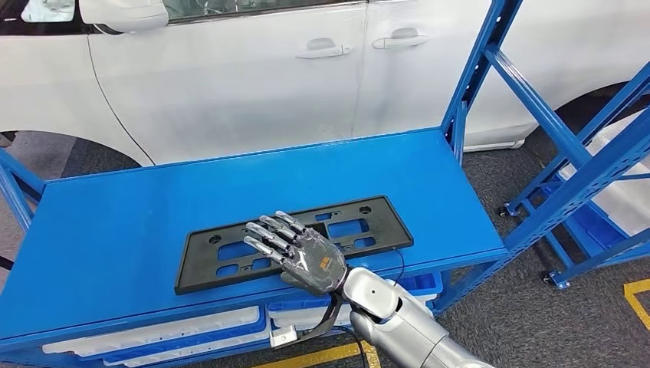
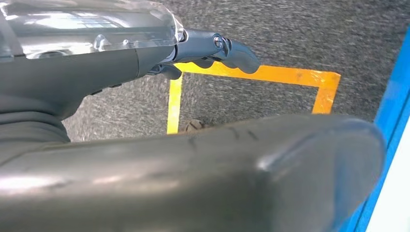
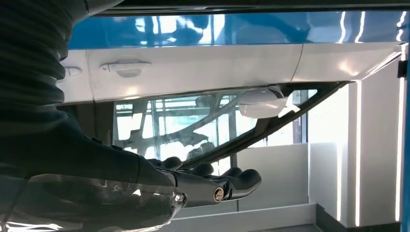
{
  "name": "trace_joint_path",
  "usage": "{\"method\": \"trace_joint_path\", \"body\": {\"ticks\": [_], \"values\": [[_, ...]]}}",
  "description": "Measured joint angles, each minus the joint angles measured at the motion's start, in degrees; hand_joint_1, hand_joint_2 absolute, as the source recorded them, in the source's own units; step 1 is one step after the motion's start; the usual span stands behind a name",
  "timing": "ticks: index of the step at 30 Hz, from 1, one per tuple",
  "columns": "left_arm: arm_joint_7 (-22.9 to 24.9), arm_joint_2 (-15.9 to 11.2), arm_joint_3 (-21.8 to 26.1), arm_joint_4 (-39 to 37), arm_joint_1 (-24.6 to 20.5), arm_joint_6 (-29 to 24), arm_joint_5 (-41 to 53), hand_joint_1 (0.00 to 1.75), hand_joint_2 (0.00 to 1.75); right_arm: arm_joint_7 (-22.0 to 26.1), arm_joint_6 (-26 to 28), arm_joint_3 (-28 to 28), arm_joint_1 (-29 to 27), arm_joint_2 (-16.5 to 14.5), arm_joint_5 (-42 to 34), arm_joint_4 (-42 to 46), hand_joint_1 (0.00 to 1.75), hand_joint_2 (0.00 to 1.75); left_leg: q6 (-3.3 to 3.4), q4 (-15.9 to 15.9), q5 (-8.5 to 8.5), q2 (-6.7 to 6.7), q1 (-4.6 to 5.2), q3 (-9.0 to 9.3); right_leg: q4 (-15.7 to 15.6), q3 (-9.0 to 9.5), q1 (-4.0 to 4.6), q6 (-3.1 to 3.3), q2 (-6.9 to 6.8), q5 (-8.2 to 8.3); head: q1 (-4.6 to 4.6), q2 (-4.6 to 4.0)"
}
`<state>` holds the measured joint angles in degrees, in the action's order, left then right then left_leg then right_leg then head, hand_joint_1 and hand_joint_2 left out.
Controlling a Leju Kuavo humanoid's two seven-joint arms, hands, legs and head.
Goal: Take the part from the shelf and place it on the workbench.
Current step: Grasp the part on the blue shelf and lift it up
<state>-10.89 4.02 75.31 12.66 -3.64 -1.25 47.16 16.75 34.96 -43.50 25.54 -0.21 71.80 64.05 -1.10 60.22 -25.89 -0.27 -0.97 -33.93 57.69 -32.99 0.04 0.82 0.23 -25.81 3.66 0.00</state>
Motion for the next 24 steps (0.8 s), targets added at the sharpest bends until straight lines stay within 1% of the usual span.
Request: {"method": "trace_joint_path", "body": {"ticks": [1, 2, 4, 5, 6, 7, 8, 9, 10, 11, 12, 13, 14, 15, 16, 18, 19, 20, 21, 22, 24], "values": [[-0.03, -0.01, -0.01, 0.00, -0.05, -0.02, 0.02, 0.00, 0.00, -0.12, 0.24, -0.22, 0.25, -0.25, 0.34, -0.66, 0.00, 1.75, 0.27, -1.59, 0.28, -0.03, 0.09, 0.70, 0.16, -0.09, 0.10, -0.26, 0.03, -0.09, -0.01, 0.00], [-0.05, -0.01, -0.01, 0.00, -0.04, -0.05, 0.04, 0.00, 0.00, -0.15, 0.38, -0.49, 0.45, -0.49, 0.57, -1.33, 0.00, 1.75, 0.56, -1.93, 0.07, -0.08, 0.20, 0.81, 0.22, -0.16, 0.20, -0.53, 0.06, -0.10, -0.01, 0.00], [-0.08, 0.01, -0.01, 0.00, 0.06, -0.11, 0.13, 0.00, 0.00, -0.10, 0.41, -0.96, 0.73, -0.88, 0.69, -2.62, 0.00, 1.75, 1.26, -2.11, 0.29, -0.10, 0.12, 0.82, 0.36, -0.18, 0.05, -1.09, 0.07, -0.25, -0.01, 0.00], [-0.09, 0.02, -0.01, 0.00, 0.08, -0.13, 0.22, 0.00, 0.00, -0.02, 0.40, -1.16, 0.92, -1.06, 0.61, -3.27, 0.00, 1.75, 1.63, -2.27, 0.40, -0.08, 0.04, 0.89, 1.14, -0.47, -0.03, -1.41, 0.06, -0.87, -0.01, 0.00], [-0.10, 0.02, -0.02, 0.00, 0.07, -0.14, 0.31, 0.00, 0.00, 0.06, 0.40, -1.33, 1.15, -1.17, 0.48, -3.90, 0.00, 1.75, 1.95, -2.44, 0.52, -0.05, -0.05, 0.94, 2.97, -1.27, -0.14, -1.71, 0.06, -2.05, -0.01, 0.00], [-0.13, 0.02, -0.02, 0.00, 0.05, -0.15, 0.39, 0.00, 0.00, 0.14, 0.41, -1.52, 1.33, -1.24, 0.31, -4.49, 0.00, 1.75, 2.16, -2.50, 0.58, -0.02, -0.09, 0.94, 5.87, -2.60, -0.27, -1.99, 0.05, -3.71, -0.01, 0.00], [-0.18, 0.01, -0.03, 0.00, 0.04, -0.16, 0.44, 0.00, 0.00, 0.23, 0.42, -1.76, 1.46, -1.27, 0.12, -5.14, 0.00, 1.75, 2.29, -2.51, 0.58, -0.01, -0.08, 0.89, 9.77, -4.48, -0.34, -2.23, 0.04, -5.62, -0.01, 0.00], [-0.21, 0.00, -0.03, 0.00, 0.07, -0.19, 0.45, 0.00, 0.00, 0.33, 0.44, -2.00, 1.51, -1.28, -0.03, -5.79, 0.00, 1.75, 2.35, -2.50, 0.58, 0.00, -0.06, 0.85, 13.57, -6.38, -0.41, -2.39, 0.04, -7.08, -0.01, 0.00], [-0.25, 0.00, -0.03, 0.00, 0.10, -0.20, 0.46, 0.00, 0.00, 0.46, 0.47, -2.22, 1.50, -1.28, -0.14, -6.40, 0.00, 1.75, 2.36, -2.49, 0.57, -0.01, -0.04, 0.85, 16.12, -7.71, -0.45, -2.47, 0.03, -7.67, -0.01, 0.00], [-0.28, 0.00, -0.03, 0.00, 0.11, -0.21, 0.47, 0.00, 0.00, 0.58, 0.52, -2.38, 1.49, -1.29, -0.22, -6.96, 0.00, 1.75, 2.35, -2.48, 0.55, -0.03, -0.02, 0.87, 16.60, -8.09, -0.45, -2.44, 0.03, -7.12, -0.01, 0.00], [-0.29, 0.00, -0.03, 0.00, 0.13, -0.22, 0.48, 0.00, 0.00, 0.66, 0.60, -2.48, 1.54, -1.31, -0.26, -7.38, 0.00, 1.75, 2.32, -2.47, 0.53, -0.06, 0.01, 0.95, 14.72, -7.30, -0.43, -2.28, 0.03, -5.55, -0.01, 0.00], [-0.30, 0.00, -0.03, 0.00, 0.13, -0.22, 0.49, 0.00, 0.00, 0.72, 0.70, -2.56, 1.66, -1.36, -0.28, -7.70, 0.00, 1.75, 2.25, -2.48, 0.49, -0.10, 0.04, 1.06, 10.87, -5.49, -0.36, -1.97, 0.03, -3.35, -0.01, 0.00], [-0.30, 0.04, -0.03, 0.00, 0.12, -0.21, 0.51, 0.00, 0.00, 0.73, 0.82, -2.66, 1.85, -1.42, -0.29, -7.98, 0.00, 1.75, 2.15, -2.47, 0.43, -0.12, 0.09, 1.15, 6.55, -3.42, -0.21, -1.51, 0.01, -1.53, -0.01, 0.00], [-0.31, 0.09, -0.04, 0.00, 0.10, -0.21, 0.55, 0.00, 0.00, 0.74, 0.99, -2.78, 2.09, -1.53, -0.26, -8.24, 0.00, 1.75, 1.97, -2.43, 0.37, -0.14, 0.18, 1.15, 3.12, -1.83, -0.02, -1.11, -0.03, -0.29, -0.01, 0.00], [-0.34, 0.13, -0.04, 0.00, 0.08, -0.21, 0.59, 0.00, 0.00, 0.73, 1.26, -2.92, 2.32, -1.66, -0.16, -8.55, 0.00, 1.75, 1.74, -2.40, 0.32, -0.13, 0.24, 1.12, 0.91, -0.85, 0.19, -0.78, -0.06, 0.31, -0.01, 0.00], [-0.42, 0.17, -0.05, 0.00, 0.07, -0.23, 0.64, 0.00, 0.00, 0.61, 1.93, -3.29, 2.61, -1.96, 0.16, -9.30, 0.00, 1.75, 1.14, -2.47, 0.27, -0.09, 0.31, 1.07, 0.02, -0.64, 0.41, -0.45, -0.07, 0.35, -0.01, 0.00], [-0.46, 0.15, -0.05, 0.00, 0.06, -0.25, 0.65, 0.00, 0.00, 0.44, 2.25, -3.49, 2.68, -2.16, 0.44, -9.65, 0.00, 1.75, 0.85, -2.44, 0.15, -0.06, 0.27, 1.11, -0.24, -0.51, 0.25, -0.25, -0.07, 0.47, -0.01, 0.00], [-0.51, 0.13, -0.05, 0.00, 0.06, -0.28, 0.66, 0.00, 0.00, 0.14, 2.57, -3.71, 2.76, -2.41, 0.77, -9.96, 0.00, 1.75, 0.57, -1.99, -0.28, -0.04, 0.28, 1.02, -0.58, -0.30, 0.05, 0.04, -0.09, 0.60, 0.00, 0.00], [-0.56, 0.12, -0.05, 0.00, 0.05, -0.30, 0.72, 0.00, 0.00, -0.22, 2.94, -3.95, 2.89, -2.74, 1.15, -10.25, 0.00, 1.75, 0.32, -0.54, -1.28, -0.03, 0.28, 0.45, -0.93, -0.08, -0.15, 0.32, -0.13, 0.75, 0.01, 0.00], [-0.60, 0.11, -0.05, 0.00, 0.05, -0.33, 0.80, 0.00, 0.00, -0.62, 3.32, -4.20, 3.01, -3.12, 1.53, -10.51, 0.00, 1.75, 0.11, 2.10, -2.84, -0.02, 0.22, -0.70, -1.19, 0.10, -0.29, 0.55, -0.19, 0.85, 0.01, 0.00], [-0.63, 0.14, -0.05, 0.00, 0.09, -0.39, 0.97, 0.00, 0.00, -1.18, 4.03, -4.84, 3.18, -3.73, 2.08, -11.19, 0.00, 1.75, -0.33, 9.83, -6.45, -0.02, 0.14, -4.36, -1.19, 0.13, -0.22, 0.79, -0.23, 0.80, 0.01, 0.00]]}}
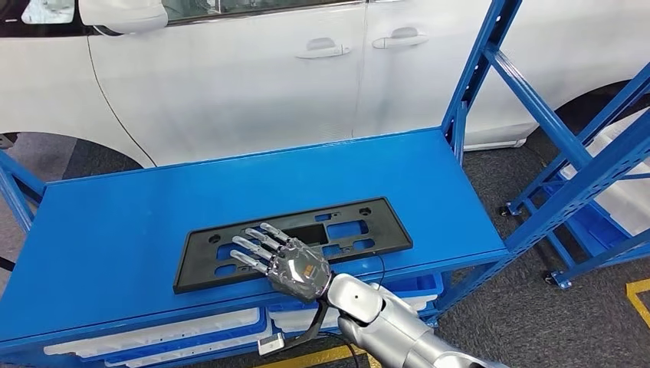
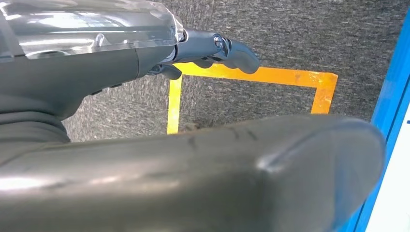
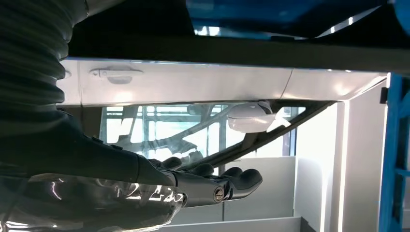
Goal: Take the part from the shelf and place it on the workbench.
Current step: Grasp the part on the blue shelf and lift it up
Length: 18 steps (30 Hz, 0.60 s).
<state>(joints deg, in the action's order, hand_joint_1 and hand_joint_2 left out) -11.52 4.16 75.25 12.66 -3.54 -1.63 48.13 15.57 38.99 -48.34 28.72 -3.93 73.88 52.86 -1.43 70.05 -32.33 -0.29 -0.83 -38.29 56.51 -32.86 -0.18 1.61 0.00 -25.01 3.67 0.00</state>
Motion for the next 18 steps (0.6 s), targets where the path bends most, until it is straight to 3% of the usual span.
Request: {"method": "trace_joint_path", "body": {"ticks": [2, 3, 6, 8, 11, 13, 16, 17, 18], "values": [[0.00, -0.01, 0.00, 0.00, 0.12, -0.14, 0.04, 0.00, 0.00, -0.32, 0.29, -0.52, -0.06, -0.42, 0.44, -0.67, 0.00, 1.75, -0.35, 4.18, -0.76, 0.01, -0.12, -2.18, 0.17, -0.01, 0.01, 0.02, 0.00, -0.12, 0.00, 0.00], [-0.01, -0.02, 0.00, 0.00, 0.17, -0.22, 0.04, 0.00, 0.00, -0.49, 0.32, -0.69, -0.08, -0.69, 0.74, -0.90, 0.00, 1.75, -0.45, 2.78, 0.61, 0.02, -0.21, -1.60, 0.34, -0.01, -0.03, -0.06, 0.04, -0.23, 0.00, 0.00], [-0.04, -0.07, 0.00, 0.00, 0.08, -0.37, 0.07, 0.00, 0.00, -1.11, 0.45, -0.98, -0.04, -1.66, 1.67, -1.21, 0.00, 1.75, -0.33, -8.51, 5.88, 0.02, -0.47, 3.70, 1.29, -0.08, -0.04, -0.68, 0.21, -0.92, 0.00, 0.00], [-0.12, -0.07, 0.00, 0.00, 0.02, -0.44, 0.10, 0.00, 0.00, -1.49, 0.57, -1.16, 0.01, -2.16, 2.34, -1.35, 0.00, 1.75, 0.33, -11.44, 6.42, -0.11, -0.35, 5.01, 1.73, -0.28, 0.18, -1.21, 0.28, -1.16, 0.00, 0.00], [-0.27, -0.06, 0.00, 0.00, 0.09, -0.57, 0.36, 0.00, 0.00, -2.94, 0.68, -1.32, 0.17, -2.94, 4.58, -1.65, 0.00, 1.75, 1.46, -11.62, 6.66, -0.14, -0.28, 4.97, 2.03, -0.43, 0.12, -2.06, 0.32, -1.47, -0.01, 0.00], [-0.34, -0.08, -0.01, 0.00, 0.00, -0.54, 0.69, 0.00, 0.00, -4.87, 0.73, -1.36, 0.58, -3.72, 6.90, -2.11, 0.00, 1.75, 2.12, -11.87, 6.86, -0.05, -0.42, 5.01, 5.40, -1.89, -0.07, -2.65, 0.27, -3.72, -0.01, 0.00], [-0.37, -0.17, -0.07, 0.00, -0.06, -0.41, 1.20, 0.00, 0.00, -7.67, 0.77, -1.39, 1.23, -4.83, 9.65, -3.88, 0.00, 1.75, 2.43, -11.86, 6.88, 0.01, -0.34, 4.91, 16.26, -7.06, -0.23, -3.07, 0.20, -8.55, 0.00, 0.00], [-0.37, -0.20, -0.09, 0.00, -0.06, -0.36, 1.33, 0.00, 0.00, -8.23, 0.77, -1.39, 1.35, -5.12, 10.15, -4.55, 0.00, 1.75, 2.43, -11.85, 6.87, -0.01, -0.31, 4.91, 18.13, -8.04, -0.23, -3.06, 0.20, -8.73, 0.00, 0.00], [-0.37, -0.22, -0.12, 0.00, -0.05, -0.31, 1.43, 0.00, 0.00, -8.71, 0.77, -1.39, 1.50, -5.42, 10.59, -5.17, 0.00, 1.75, 2.43, -11.84, 6.86, -0.04, -0.29, 4.96, 17.84, -8.00, -0.22, -2.95, 0.20, -7.81, 0.00, 0.00]]}}
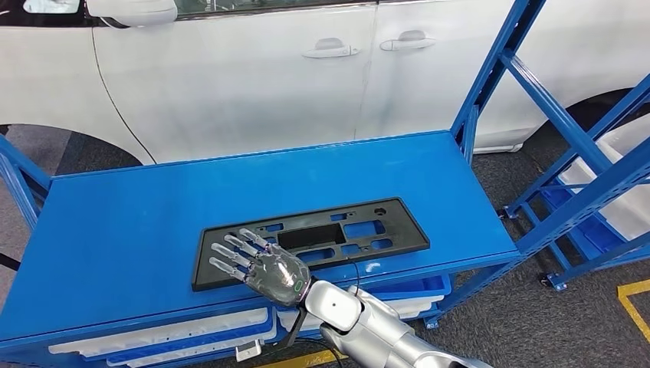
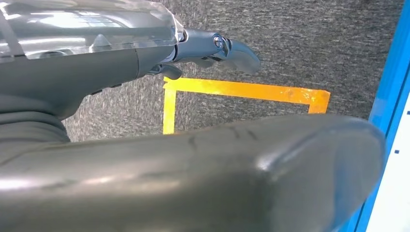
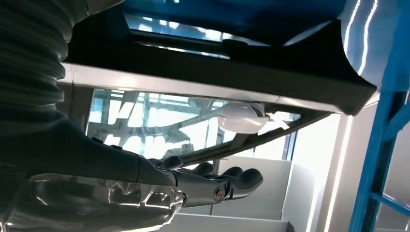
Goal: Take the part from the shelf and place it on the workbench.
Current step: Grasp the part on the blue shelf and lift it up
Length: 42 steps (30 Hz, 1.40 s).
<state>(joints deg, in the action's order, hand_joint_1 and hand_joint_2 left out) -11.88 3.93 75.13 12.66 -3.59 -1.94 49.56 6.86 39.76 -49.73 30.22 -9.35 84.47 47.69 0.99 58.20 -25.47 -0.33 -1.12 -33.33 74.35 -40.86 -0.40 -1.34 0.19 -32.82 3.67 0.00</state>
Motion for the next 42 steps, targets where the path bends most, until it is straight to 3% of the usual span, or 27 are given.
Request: {"method": "trace_joint_path", "body": {"ticks": [3, 5, 9, 10, 12, 14, 15, 16, 18, 20, 23, 25, 28, 29, 30, 31, 33, 35, 37, 39, 40, 42], "values": [[-0.02, 0.00, -0.13, 0.00, -0.06, 0.25, 0.40, 0.00, 0.00, -1.71, 0.02, 0.01, 1.24, -1.17, 1.49, -1.72, 0.00, 1.75, -0.25, 0.02, -0.11, -0.06, 0.17, 0.23, -11.03, 5.10, 0.32, 1.03, -0.02, 5.74, 0.00, 0.00], [-0.03, 0.00, -0.19, 0.00, -0.18, 0.43, 0.61, 0.00, 0.00, -2.93, 0.02, 0.02, 2.35, -1.96, 2.48, -3.17, 0.00, 1.75, -0.75, 0.00, -0.13, -0.03, 0.25, 0.18, -15.71, 7.16, 0.72, 1.63, -0.06, 7.10, 0.00, 0.00], [-0.07, -0.21, -0.21, 0.00, -0.29, 0.58, 0.92, 0.00, 0.00, -4.71, 0.05, 0.08, 3.65, -2.98, 3.88, -6.03, 0.00, 1.75, -1.97, 0.34, -0.70, 0.01, 0.24, 0.16, -17.18, 7.70, 0.47, 2.49, -0.08, 7.48, -0.01, 0.00], [-0.08, -0.29, -0.22, 0.00, -0.31, 0.61, 0.99, 0.00, 0.00, -5.19, 0.06, 0.08, 4.02, -3.28, 4.25, -6.70, 0.00, 1.75, -2.19, 2.13, -1.88, 0.02, 0.24, -0.59, -17.59, 7.91, 0.28, 2.78, -0.13, 7.70, 0.00, 0.00], [-0.12, -0.42, -0.23, 0.00, -0.32, 0.69, 1.10, 0.00, 0.00, -6.40, 0.07, 0.08, 4.67, -3.75, 4.87, -8.26, 0.00, 1.75, -2.52, 9.12, -5.46, 0.02, 0.09, -3.84, -17.81, 8.04, 0.25, 3.08, -0.22, 7.85, 0.01, 0.00], [-0.15, -0.52, -0.23, 0.00, -0.22, 0.76, 1.15, 0.00, 0.00, -7.77, 0.07, 0.06, 4.97, -3.90, 5.17, -9.90, 0.00, 1.75, -2.85, 15.30, -7.37, 0.03, 0.02, -6.93, -17.66, 7.96, 0.34, 3.14, -0.26, 7.78, 0.01, 0.00], [-0.16, -0.56, -0.23, 0.00, -0.14, 0.80, 1.18, 0.00, 0.00, -8.47, 0.08, 0.05, 5.09, -3.90, 5.22, -10.69, 0.00, 1.75, -2.95, 15.59, -6.74, 0.03, -0.02, -7.17, -17.53, 7.95, 0.34, 3.11, -0.26, 7.70, 0.01, 0.00], [-0.17, -0.61, -0.23, 0.00, -0.08, 0.85, 1.22, 0.00, 0.00, -9.14, 0.08, 0.04, 5.25, -3.93, 5.26, -11.41, 0.00, 1.75, -3.00, 13.48, -5.09, 0.05, -0.07, -6.24, -17.35, 7.96, 0.31, 3.02, -0.22, 7.58, 0.01, 0.00], [-0.15, -0.70, -0.23, 0.00, -0.12, 0.92, 1.28, 0.00, 0.00, -10.39, 0.09, 0.02, 5.84, -4.01, 5.31, -12.73, 0.73, 1.75, -2.94, 5.82, -1.41, 0.10, -0.17, -2.62, -16.77, 7.88, 0.34, 2.61, -0.13, 7.20, 0.00, 0.00], [-0.13, -0.75, -0.23, 0.00, -0.25, 1.00, 1.32, 0.00, 0.00, -11.31, 0.13, 0.01, 6.57, -4.05, 5.34, -14.06, 1.47, 1.75, -2.35, 1.10, -0.02, 0.02, -0.09, -0.49, -16.14, 7.56, 0.58, 2.06, -0.03, 6.90, 0.00, 0.00], [-0.12, -0.77, -0.25, 0.00, -0.18, 1.10, 1.23, 0.00, 0.00, -11.95, 0.17, 0.01, 7.46, -4.05, 5.37, -16.04, 1.61, 1.75, -1.16, 0.50, 0.05, -0.07, 0.04, -0.43, -15.88, 7.33, 0.62, 1.26, 0.01, 6.83, 0.00, 0.00], [-0.11, -0.77, -0.26, 0.00, -0.20, 1.16, 1.18, 0.00, 0.00, -12.07, 0.17, 0.01, 7.94, -4.05, 5.33, -17.13, 1.75, 1.75, -0.46, 0.29, 0.28, -0.01, -0.06, -0.43, -13.61, 6.35, 0.40, 0.57, 0.00, 5.20, 0.00, 0.00], [-0.11, -0.79, -0.27, 0.00, -0.25, 1.20, 1.17, 0.00, 0.00, -12.11, 0.14, 0.01, 8.26, -4.03, 5.11, -18.51, 1.75, 1.75, -0.02, 0.24, 0.39, 0.11, -0.05, -0.64, -3.08, 1.33, 0.12, -0.11, -0.04, -0.03, 0.00, 0.00], [-0.11, -0.82, -0.27, 0.00, -0.23, 1.20, 1.17, 0.00, 0.00, -12.11, 0.11, 0.02, 8.26, -4.00, 4.99, -18.99, 1.75, 1.75, 0.01, 0.24, 0.41, 0.12, -0.02, -0.69, -0.33, -0.03, 0.08, -0.16, -0.04, -0.78, 0.00, 0.00], [-0.11, -0.85, -0.27, 0.00, -0.21, 1.19, 1.17, 0.00, 0.00, -12.11, 0.10, 0.05, 8.30, -3.98, 4.84, -19.42, 1.75, 1.75, 0.02, 0.24, 0.42, 0.10, 0.01, -0.71, 0.45, -0.45, 0.07, -0.10, -0.04, -0.47, 0.00, 0.00], [-0.11, -0.86, -0.27, 0.00, -0.20, 1.18, 1.17, 0.00, 0.00, -12.11, 0.09, 0.10, 8.40, -3.97, 4.70, -19.76, 1.75, 1.75, 0.02, 0.25, 0.42, 0.07, 0.04, -0.68, -1.00, 0.25, 0.09, 0.07, -0.04, 0.82, 0.00, 0.00], [-0.11, -0.83, -0.27, -0.01, -0.20, 1.16, 1.17, 0.00, 0.00, -12.11, 0.09, 0.22, 8.88, -3.96, 4.54, -20.20, 1.75, 1.75, -0.05, 0.24, 0.44, 0.01, 0.16, -0.55, -9.01, 4.23, 0.34, 0.87, -0.04, 4.55, 0.00, 0.00], [-0.13, -0.74, -0.27, -0.01, -0.25, 1.15, 1.17, 0.00, 0.00, -12.11, 0.07, 0.40, 9.43, -3.97, 4.52, -20.51, 1.75, 1.75, -0.43, 0.24, 0.47, 0.00, 0.28, -0.52, -15.14, 7.23, 0.77, 1.63, -0.11, 6.55, 0.00, 0.00], [-0.17, -0.71, -0.27, -0.01, -0.27, 1.13, 1.17, 0.00, 0.00, -12.11, 0.05, 0.63, 9.74, -3.97, 4.53, -20.80, 1.75, 1.75, -1.12, 0.02, 0.58, 0.00, 0.22, -0.46, -16.27, 7.68, 1.08, 2.03, -0.16, 6.76, 0.00, 0.00], [-0.26, -0.80, -0.27, 0.00, -0.30, 1.10, 1.17, 0.00, 0.00, -12.10, 0.00, 0.87, 9.96, -4.06, 4.53, -21.05, 1.75, 1.75, -1.75, 0.06, 0.37, 0.03, 0.17, -0.36, -17.27, 8.18, 0.74, 2.48, -0.21, 7.29, 0.00, 0.00], [-0.29, -0.85, -0.27, 0.00, -0.32, 1.10, 1.17, 0.00, 0.00, -12.07, -0.06, 0.95, 10.06, -4.12, 4.54, -21.18, 1.75, 1.75, -1.99, 1.04, -0.39, 0.03, 0.19, -0.71, -17.85, 8.48, 0.54, 2.77, -0.29, 7.61, 0.00, 0.00], [-0.33, -0.92, -0.27, 0.00, -0.31, 1.12, 1.17, 0.00, 0.00, -11.86, -0.21, 0.99, 10.14, -4.19, 4.55, -21.51, 1.75, 1.75, -2.45, 6.73, -3.70, 0.05, 0.10, -3.19, -18.45, 8.76, 0.43, 3.12, -0.45, 7.95, 0.01, 0.00]]}}
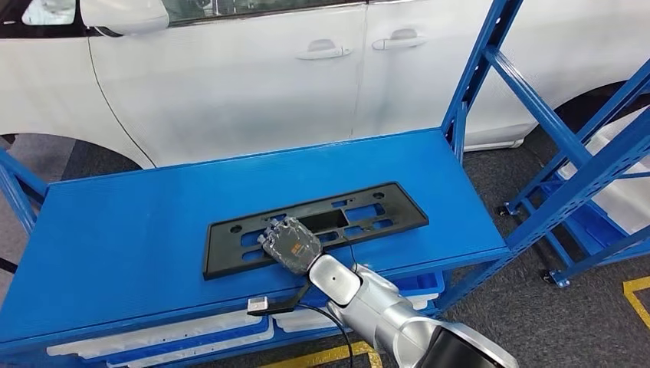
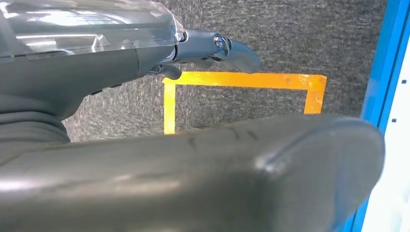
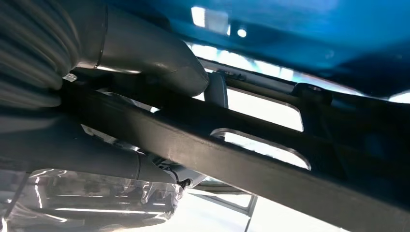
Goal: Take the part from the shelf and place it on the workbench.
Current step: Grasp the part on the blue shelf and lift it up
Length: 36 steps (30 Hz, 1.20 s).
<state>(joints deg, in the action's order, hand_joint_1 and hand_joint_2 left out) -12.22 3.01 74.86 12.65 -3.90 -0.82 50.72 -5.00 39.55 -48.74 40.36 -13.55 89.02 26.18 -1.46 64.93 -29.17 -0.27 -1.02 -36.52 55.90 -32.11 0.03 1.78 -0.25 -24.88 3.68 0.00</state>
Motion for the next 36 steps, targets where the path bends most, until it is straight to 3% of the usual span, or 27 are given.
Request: {"method": "trace_joint_path", "body": {"ticks": [2, 3, 4, 6, 8, 11, 13, 14, 16, 17, 18, 19, 20, 22, 24, 27, 29, 32, 33, 34, 35, 36], "values": [[-0.07, -0.05, 0.00, 0.00, 0.10, 0.08, -0.04, 0.00, 0.00, 0.37, -0.07, 0.03, 0.01, -0.01, 0.01, -0.25, 1.75, 1.75, -0.45, 7.08, -2.97, 0.00, -0.15, -3.23, 0.05, -0.08, 0.07, 0.12, -0.03, -0.01, 0.00, 0.00], [-0.16, -0.06, 0.00, 0.00, 0.15, 0.15, -0.06, 0.00, 0.00, 0.57, -0.07, 0.07, 0.00, -0.02, 0.02, -0.37, 1.75, 1.75, -0.64, 8.45, -3.03, 0.01, -0.22, -3.83, 0.12, -0.08, 0.07, 0.10, -0.01, -0.05, -0.01, 0.00], [-0.27, -0.07, 0.00, 0.00, 0.17, 0.21, -0.08, 0.00, 0.00, 0.72, -0.08, 0.10, 0.00, -0.04, 0.02, -0.48, 1.75, 1.75, -0.78, 7.54, -1.99, 0.02, -0.31, -3.34, 0.24, -0.07, 0.02, 0.01, 0.04, -0.12, -0.01, 0.00], [-0.45, -0.12, 0.00, 0.00, 0.17, 0.31, -0.08, 0.00, 0.00, 0.88, -0.08, 0.20, 0.02, -0.12, 0.02, -0.68, 1.75, 1.75, -0.97, 0.23, 1.59, 0.10, -0.56, 0.32, 0.83, -0.12, -0.13, -0.38, 0.18, -0.46, -0.01, 0.00], [-0.53, -0.15, 0.00, 0.00, 0.07, 0.38, -0.09, 0.00, 0.00, 0.89, -0.08, 0.38, 0.07, -0.19, 0.01, -0.81, 1.75, 1.75, -0.46, -5.79, 3.47, 0.00, -0.52, 3.30, 1.62, -0.43, 0.02, -0.98, 0.37, -0.87, -0.01, 0.00], [-0.55, -0.16, 0.00, 0.00, 0.02, 0.43, -0.10, 0.00, 0.00, 0.89, -0.07, 0.57, 0.17, -0.28, -0.01, -0.92, 1.75, 1.75, 0.83, -6.72, 3.62, -0.16, -0.29, 3.58, 1.90, -0.78, 0.18, -1.80, 0.59, -0.86, -0.01, 0.00], [-0.56, -0.17, 0.00, 0.00, -0.03, 0.43, -0.10, 0.00, 0.00, 0.89, -0.07, 0.70, 0.25, -0.31, -0.02, -0.99, 1.75, 1.75, 1.55, -7.02, 3.91, -0.09, -0.40, 3.62, 3.18, -1.35, -0.02, -2.42, 0.60, -1.87, -0.02, 0.00], [-0.57, -0.17, 0.00, 0.00, -0.07, 0.44, -0.10, 0.00, 0.00, 0.89, -0.07, 0.78, 0.27, -0.31, -0.02, -1.04, 1.75, 1.75, 1.86, -7.18, 4.05, -0.04, -0.48, 3.60, 5.39, -2.38, -0.15, -2.74, 0.58, -3.26, -0.02, 0.00], [-0.57, -0.18, 0.00, 0.00, -0.08, 0.45, -0.10, 0.00, 0.00, 0.89, -0.07, 0.89, 0.23, -0.31, -0.02, -1.17, 1.75, 1.75, 2.15, -7.20, 4.13, 0.03, -0.47, 3.40, 12.89, -6.03, -0.36, -3.23, 0.54, -7.00, -0.01, 0.00], [-0.57, -0.18, 0.00, 0.00, -0.05, 0.45, -0.10, 0.00, 0.00, 0.89, -0.07, 0.92, 0.19, -0.31, -0.02, -1.23, 1.75, 1.75, 2.17, -7.19, 4.14, 0.05, -0.45, 3.32, 16.55, -7.87, -0.44, -3.38, 0.54, -8.31, -0.01, 0.00], [-0.57, -0.19, 0.00, 0.00, -0.03, 0.45, -0.10, 0.00, 0.00, 0.89, -0.07, 0.93, 0.16, -0.31, -0.02, -1.27, 1.75, 1.75, 2.17, -7.19, 4.14, 0.05, -0.44, 3.30, 18.60, -8.96, -0.50, -3.44, 0.53, -8.59, -0.01, 0.00], [-0.57, -0.19, 0.00, 0.00, -0.02, 0.45, -0.10, 0.00, 0.00, 0.89, -0.07, 0.95, 0.16, -0.31, -0.02, -1.31, 1.75, 1.75, 2.15, -7.18, 4.13, 0.02, -0.44, 3.35, 18.34, -8.90, -0.54, -3.40, 0.53, -7.70, -0.01, 0.00], [-0.61, -0.19, 0.00, 0.00, -0.03, 0.45, -0.10, 0.00, 0.00, 0.90, -0.07, 0.96, 0.18, -0.32, -0.02, -1.32, 1.75, 1.75, 2.12, -7.18, 4.11, -0.03, -0.43, 3.45, 15.71, -7.65, -0.57, -3.26, 0.53, -5.88, -0.01, 0.00], [-1.20, -0.18, 0.00, 0.00, -0.05, 0.68, -0.11, 0.00, 0.87, 0.95, -0.07, 0.99, 0.24, -0.33, -0.02, -1.33, 1.75, 1.75, 1.89, -7.17, 4.04, -0.16, -0.34, 3.64, 7.25, -3.49, -0.45, -2.70, 0.54, -2.03, -0.01, 0.00], [-2.95, -0.16, -0.01, 0.00, -0.03, 1.23, -0.12, 0.00, 1.75, 1.10, -0.05, 1.03, 0.27, -0.36, -0.02, -1.33, 1.75, 1.75, 1.32, -7.14, 4.01, -0.24, -0.20, 3.58, 2.38, -1.30, -0.13, -2.12, 0.56, -0.62, -0.01, 0.00], [-6.34, -0.15, -0.16, 0.00, 0.06, 1.89, 0.07, 0.00, 1.75, 1.62, 0.16, 1.30, 0.29, -0.47, -0.03, -1.33, 1.75, 1.75, 0.22, -7.30, 3.98, -0.24, -0.25, 3.61, 1.63, -1.19, -0.05, -1.27, 0.55, -0.48, -0.01, 0.00], [-7.42, -0.15, -0.45, 0.00, 0.08, 1.93, 0.38, 0.00, 1.75, 2.16, 0.30, 1.60, 0.29, -0.58, -0.18, -1.26, 1.75, 1.75, -0.22, -4.92, 2.24, -0.15, -0.33, 2.61, 0.92, -0.86, -0.32, -0.52, 0.43, -0.09, -0.01, 0.00], [-8.67, -0.19, -0.80, 0.00, 0.22, 1.73, 0.43, 0.00, 1.75, 3.50, 0.34, 2.31, -0.39, -0.54, -1.02, 0.07, 1.75, 1.75, -0.62, 6.31, -3.23, -0.07, -0.40, -2.67, 0.76, -0.94, -0.15, -0.01, 0.31, 0.02, -0.01, 0.00], [-9.04, -0.21, -0.83, 0.00, 0.30, 1.62, 0.37, 0.00, 1.75, 4.33, 0.35, 2.75, -0.86, -0.43, -1.50, 1.12, 1.75, 1.75, -0.73, 9.00, -3.92, -0.07, -0.40, -3.95, 0.86, -0.99, -0.06, 0.04, 0.31, -0.04, -0.01, 0.00], [-9.29, -0.24, -0.84, 0.00, 0.36, 1.52, 0.31, 0.00, 1.75, 5.56, 0.35, 3.30, -1.42, -0.27, -2.16, 2.63, 1.75, 1.75, -0.78, 9.60, -3.50, -0.06, -0.40, -4.24, 1.00, -0.99, -0.01, 0.05, 0.33, -0.12, -0.01, 0.00], [-9.38, -0.26, -0.84, 0.00, 0.37, 1.42, 0.30, 0.00, 1.75, 7.92, 0.37, 4.18, -2.25, -0.02, -3.48, 5.17, 1.75, 1.75, -0.77, 7.61, -1.92, -0.05, -0.41, -3.29, 1.19, -0.96, 0.01, 0.00, 0.38, -0.26, -0.01, 0.00], [-9.40, -0.29, -0.85, 0.00, 0.36, 1.37, 0.34, 0.00, 1.75, 11.42, 0.40, 5.58, -3.31, 0.31, -5.51, 8.66, 1.75, 1.75, -0.70, 3.71, 0.28, -0.01, -0.44, -1.39, 1.47, -0.93, 0.01, -0.12, 0.43, -0.48, -0.01, 0.00]]}}
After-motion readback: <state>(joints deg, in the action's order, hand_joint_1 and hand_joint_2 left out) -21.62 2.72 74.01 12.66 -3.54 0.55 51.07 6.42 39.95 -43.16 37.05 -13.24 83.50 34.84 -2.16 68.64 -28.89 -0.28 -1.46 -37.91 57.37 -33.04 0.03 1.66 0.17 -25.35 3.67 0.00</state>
